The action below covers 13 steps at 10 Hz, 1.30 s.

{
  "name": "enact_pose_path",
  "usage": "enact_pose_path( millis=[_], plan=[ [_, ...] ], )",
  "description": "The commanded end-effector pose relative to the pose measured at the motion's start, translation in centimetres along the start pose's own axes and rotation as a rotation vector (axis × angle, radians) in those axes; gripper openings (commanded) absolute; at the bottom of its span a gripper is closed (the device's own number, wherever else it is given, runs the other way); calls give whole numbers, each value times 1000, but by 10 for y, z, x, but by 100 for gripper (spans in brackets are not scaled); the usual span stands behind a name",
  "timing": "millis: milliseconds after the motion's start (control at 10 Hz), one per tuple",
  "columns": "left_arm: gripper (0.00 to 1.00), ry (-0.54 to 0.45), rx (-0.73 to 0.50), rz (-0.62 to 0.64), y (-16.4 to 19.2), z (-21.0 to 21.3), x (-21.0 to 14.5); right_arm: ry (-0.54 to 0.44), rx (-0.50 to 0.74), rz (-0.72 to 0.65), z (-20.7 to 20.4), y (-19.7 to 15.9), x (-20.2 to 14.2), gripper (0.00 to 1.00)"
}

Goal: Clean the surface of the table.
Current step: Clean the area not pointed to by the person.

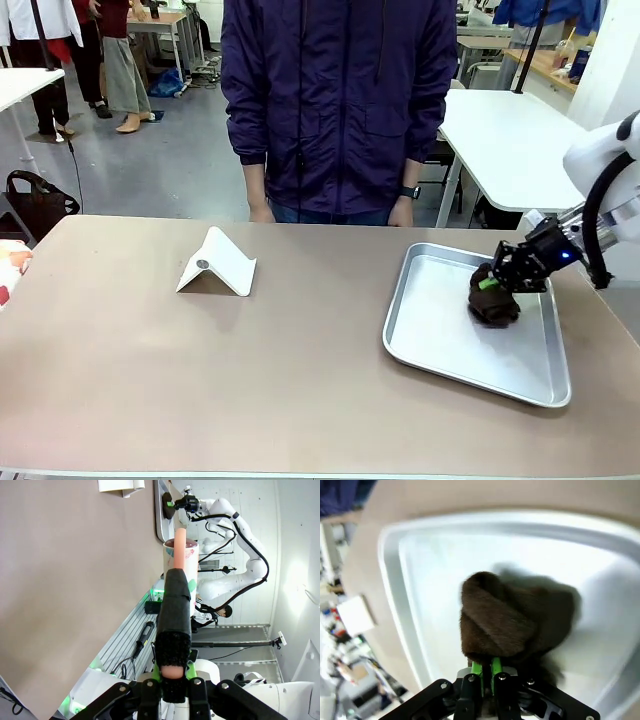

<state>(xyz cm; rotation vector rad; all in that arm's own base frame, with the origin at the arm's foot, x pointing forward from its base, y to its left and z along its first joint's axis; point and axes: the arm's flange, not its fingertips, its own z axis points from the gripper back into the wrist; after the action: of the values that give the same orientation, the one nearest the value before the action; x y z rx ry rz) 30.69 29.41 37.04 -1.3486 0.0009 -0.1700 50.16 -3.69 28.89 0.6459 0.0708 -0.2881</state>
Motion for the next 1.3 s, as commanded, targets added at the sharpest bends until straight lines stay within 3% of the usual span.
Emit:
enact_pose_path(
  millis=[0, 200, 400, 600, 1000, 1200],
  plan=[
    [19, -4, -1, 8, -4, -2, -3, 88, -191, 62, 13, -12, -18, 7],
    [19, -4, -1, 8, -4, -2, -3, 125, -239, 125, 6, -13, -31, 7],
    [19, -4, -1, 8, -4, -2, -3, 132, -176, 176, 6, -9, -41, 7],
    [19, -4, -1, 8, -4, -2, -3, 121, 13, 194, 18, -7, -47, 7],
    [19, -4, -1, 8, -4, -2, -3, 318, 636, 278, 87, -15, -92, 7],
    [19, -4, -1, 8, -4, -2, -3, 319, 849, 279, 113, -21, -122, 7]
  ],
)
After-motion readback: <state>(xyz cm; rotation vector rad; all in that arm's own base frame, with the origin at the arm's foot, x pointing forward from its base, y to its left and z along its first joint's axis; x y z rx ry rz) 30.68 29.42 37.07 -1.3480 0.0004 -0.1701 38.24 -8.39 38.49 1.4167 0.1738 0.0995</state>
